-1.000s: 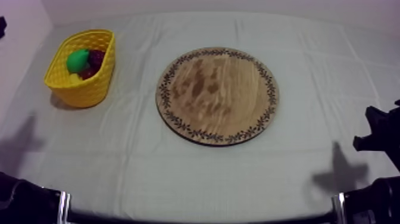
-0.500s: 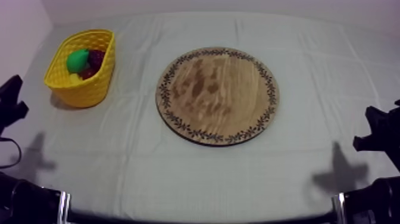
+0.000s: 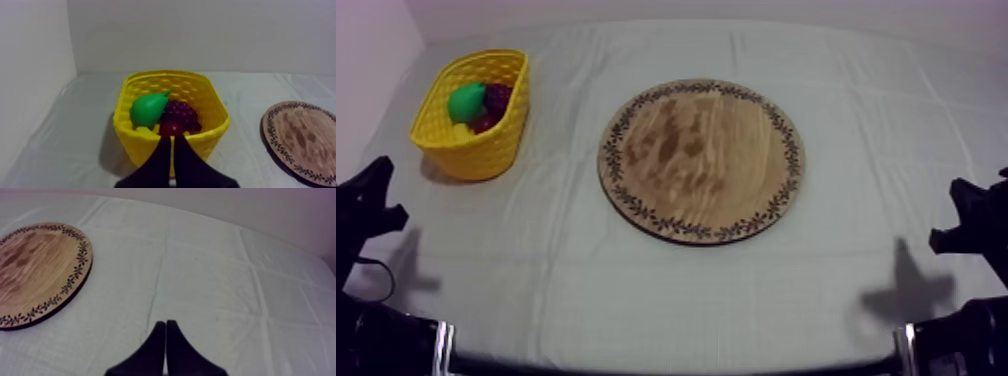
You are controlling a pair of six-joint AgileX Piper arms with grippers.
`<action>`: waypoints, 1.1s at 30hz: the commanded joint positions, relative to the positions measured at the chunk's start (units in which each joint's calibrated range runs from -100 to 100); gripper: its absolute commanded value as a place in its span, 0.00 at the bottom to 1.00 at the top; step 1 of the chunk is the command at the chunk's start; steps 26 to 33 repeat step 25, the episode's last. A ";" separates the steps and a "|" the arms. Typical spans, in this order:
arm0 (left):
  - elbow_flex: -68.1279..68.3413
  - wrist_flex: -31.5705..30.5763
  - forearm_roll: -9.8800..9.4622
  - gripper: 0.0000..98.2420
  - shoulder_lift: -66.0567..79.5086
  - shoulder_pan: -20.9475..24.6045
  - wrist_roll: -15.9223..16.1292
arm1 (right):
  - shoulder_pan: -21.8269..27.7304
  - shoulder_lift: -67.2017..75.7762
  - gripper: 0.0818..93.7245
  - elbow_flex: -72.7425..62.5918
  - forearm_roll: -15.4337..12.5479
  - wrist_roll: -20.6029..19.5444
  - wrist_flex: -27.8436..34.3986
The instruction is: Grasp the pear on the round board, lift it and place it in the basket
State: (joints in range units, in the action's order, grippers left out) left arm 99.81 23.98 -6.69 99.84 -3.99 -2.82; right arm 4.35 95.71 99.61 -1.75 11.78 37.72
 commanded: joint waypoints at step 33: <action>0.08 5.41 3.14 0.00 0.16 0.90 1.11 | -0.06 0.05 0.00 0.05 0.02 0.01 0.02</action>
